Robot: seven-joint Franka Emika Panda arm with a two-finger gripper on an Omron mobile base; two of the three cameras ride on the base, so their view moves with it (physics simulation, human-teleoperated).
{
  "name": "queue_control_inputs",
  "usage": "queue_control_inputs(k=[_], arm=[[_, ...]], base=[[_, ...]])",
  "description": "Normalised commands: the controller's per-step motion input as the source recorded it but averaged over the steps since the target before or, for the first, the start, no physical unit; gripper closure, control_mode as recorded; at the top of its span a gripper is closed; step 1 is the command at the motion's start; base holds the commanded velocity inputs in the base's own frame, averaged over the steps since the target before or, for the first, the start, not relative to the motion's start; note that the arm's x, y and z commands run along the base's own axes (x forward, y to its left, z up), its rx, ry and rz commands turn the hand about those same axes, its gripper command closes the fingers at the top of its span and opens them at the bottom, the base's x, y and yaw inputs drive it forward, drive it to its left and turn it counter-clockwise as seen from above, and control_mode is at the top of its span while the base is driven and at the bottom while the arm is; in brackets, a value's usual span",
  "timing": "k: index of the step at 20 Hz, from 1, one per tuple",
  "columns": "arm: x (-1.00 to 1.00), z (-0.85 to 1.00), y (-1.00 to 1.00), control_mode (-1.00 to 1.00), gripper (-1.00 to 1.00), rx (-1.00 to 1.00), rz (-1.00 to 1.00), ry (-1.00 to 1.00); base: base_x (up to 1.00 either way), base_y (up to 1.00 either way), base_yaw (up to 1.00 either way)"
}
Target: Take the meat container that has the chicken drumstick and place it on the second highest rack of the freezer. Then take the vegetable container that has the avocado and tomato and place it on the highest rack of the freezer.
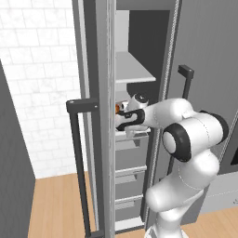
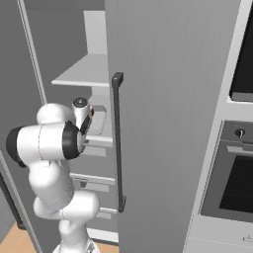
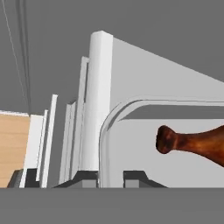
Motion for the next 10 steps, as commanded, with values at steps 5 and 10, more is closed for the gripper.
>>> queue_control_inputs(k=[5,10], arm=[[0.71,-0.16,0.01,-1.00,1.00,0.00,-0.01,0.00],[0.72,-0.23,0.05,-1.00,-1.00,0.00,-0.01,0.00]], base=[[0.00,0.00,0.00],[0.00,0.00,0.00]])
